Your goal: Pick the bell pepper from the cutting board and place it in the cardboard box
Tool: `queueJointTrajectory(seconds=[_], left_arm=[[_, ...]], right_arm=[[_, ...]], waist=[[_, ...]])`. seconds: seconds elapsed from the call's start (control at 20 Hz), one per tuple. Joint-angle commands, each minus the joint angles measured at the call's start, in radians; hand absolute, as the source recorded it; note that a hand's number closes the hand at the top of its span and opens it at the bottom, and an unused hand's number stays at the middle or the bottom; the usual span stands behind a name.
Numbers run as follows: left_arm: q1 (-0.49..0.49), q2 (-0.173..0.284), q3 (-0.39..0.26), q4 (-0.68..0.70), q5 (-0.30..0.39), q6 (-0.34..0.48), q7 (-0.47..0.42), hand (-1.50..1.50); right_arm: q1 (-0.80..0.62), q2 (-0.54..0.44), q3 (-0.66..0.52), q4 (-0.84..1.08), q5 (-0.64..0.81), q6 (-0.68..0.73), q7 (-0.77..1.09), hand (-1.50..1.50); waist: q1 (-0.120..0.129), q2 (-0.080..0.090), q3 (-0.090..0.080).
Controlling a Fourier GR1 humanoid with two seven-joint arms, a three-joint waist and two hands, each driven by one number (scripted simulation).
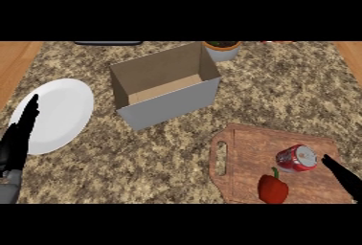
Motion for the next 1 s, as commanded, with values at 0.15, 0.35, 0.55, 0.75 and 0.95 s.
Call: queueJointTrajectory(seconds=[0.15, 0.35, 0.55, 0.75, 0.95], left_arm=[[-0.018, -0.017, 0.017, 0.003, -0.023, 0.001, 0.012, 0.0], [-0.011, -0.012, 0.037, -0.004, -0.029, -0.034, 0.018, 0.0], [0.012, -0.034, 0.059, -0.034, -0.046, -0.039, 0.025, 0.0], [0.031, -0.083, 0.042, -0.082, -0.097, -0.012, 0.052, 0.0], [-0.05, -0.1, 0.082, 0.082, -0.119, -0.048, -0.024, 0.0]], right_arm=[[-0.153, -0.007, 0.108, -0.08, 0.054, 0.221, 0.32, -1.5], [-0.247, 0.047, 0.122, -0.082, 0.082, 0.299, 0.459, -1.5], [-0.301, 0.137, 0.148, 0.001, 0.159, 0.319, 0.475, -1.5], [-0.357, 0.199, 0.137, 0.074, 0.199, 0.351, 0.441, -1.5], [-0.29, 0.214, 0.122, 0.094, 0.261, 0.329, 0.362, -1.5]], waist=[[0.001, -0.001, 0.002], [-0.002, -0.002, 0.002], [-0.004, -0.003, 0.003], [-0.003, -0.003, 0.003], [-0.012, -0.002, 0.003]])
